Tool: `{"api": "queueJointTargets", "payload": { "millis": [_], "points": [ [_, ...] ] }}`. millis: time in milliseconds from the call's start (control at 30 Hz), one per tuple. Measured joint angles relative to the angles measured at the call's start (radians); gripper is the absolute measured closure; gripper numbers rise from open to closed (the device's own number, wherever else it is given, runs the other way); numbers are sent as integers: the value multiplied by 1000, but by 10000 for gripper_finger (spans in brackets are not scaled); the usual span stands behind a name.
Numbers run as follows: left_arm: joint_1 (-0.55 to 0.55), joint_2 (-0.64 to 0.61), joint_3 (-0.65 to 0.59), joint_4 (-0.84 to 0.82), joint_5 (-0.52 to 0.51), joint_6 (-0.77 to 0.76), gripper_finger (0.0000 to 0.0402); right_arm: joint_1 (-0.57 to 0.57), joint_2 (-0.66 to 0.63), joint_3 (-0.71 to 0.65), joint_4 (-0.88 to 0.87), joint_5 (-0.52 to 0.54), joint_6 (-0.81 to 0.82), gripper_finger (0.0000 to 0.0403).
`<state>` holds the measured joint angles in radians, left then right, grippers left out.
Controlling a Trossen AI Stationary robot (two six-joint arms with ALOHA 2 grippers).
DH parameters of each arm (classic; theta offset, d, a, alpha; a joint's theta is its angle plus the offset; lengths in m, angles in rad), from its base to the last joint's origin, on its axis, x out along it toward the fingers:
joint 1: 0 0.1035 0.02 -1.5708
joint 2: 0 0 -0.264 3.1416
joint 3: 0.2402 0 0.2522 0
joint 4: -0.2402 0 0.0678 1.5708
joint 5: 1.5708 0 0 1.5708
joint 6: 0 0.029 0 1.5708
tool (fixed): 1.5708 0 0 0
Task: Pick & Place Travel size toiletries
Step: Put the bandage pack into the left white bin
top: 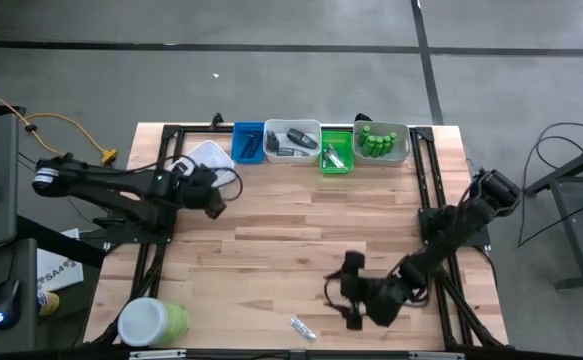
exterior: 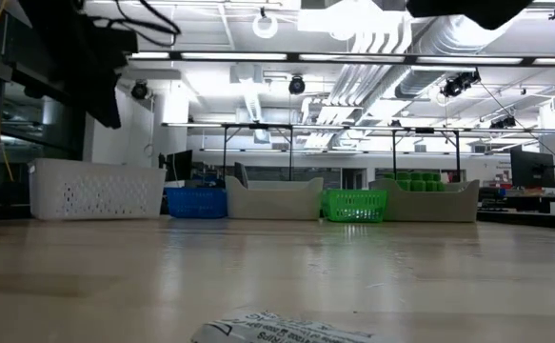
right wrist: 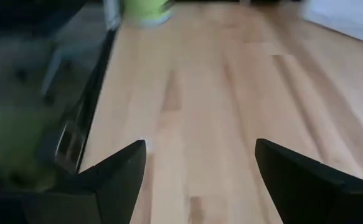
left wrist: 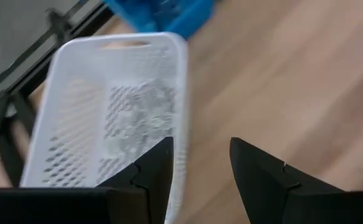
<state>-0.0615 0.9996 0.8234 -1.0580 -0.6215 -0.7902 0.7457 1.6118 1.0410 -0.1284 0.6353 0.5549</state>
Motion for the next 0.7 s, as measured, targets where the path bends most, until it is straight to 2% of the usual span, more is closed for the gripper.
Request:
{"api": "queueJointTargets", "payload": {
  "millis": [133, 267, 533, 700],
  "points": [
    [-112, -4, 0, 25, -18, -3, 246, 35, 80, -1, 108, -40, -172, 108],
    [-186, -4, 0, 26, -41, -40, 245, 30, 167, 0, 201, -103, -267, 108],
    [-290, -4, 0, 70, -85, -53, 245, 18, 279, -1, 383, -141, -264, 108],
    [-294, -4, 0, 79, -88, -45, 245, 18, 320, 0, 433, -136, -284, 108]
  ]
}}
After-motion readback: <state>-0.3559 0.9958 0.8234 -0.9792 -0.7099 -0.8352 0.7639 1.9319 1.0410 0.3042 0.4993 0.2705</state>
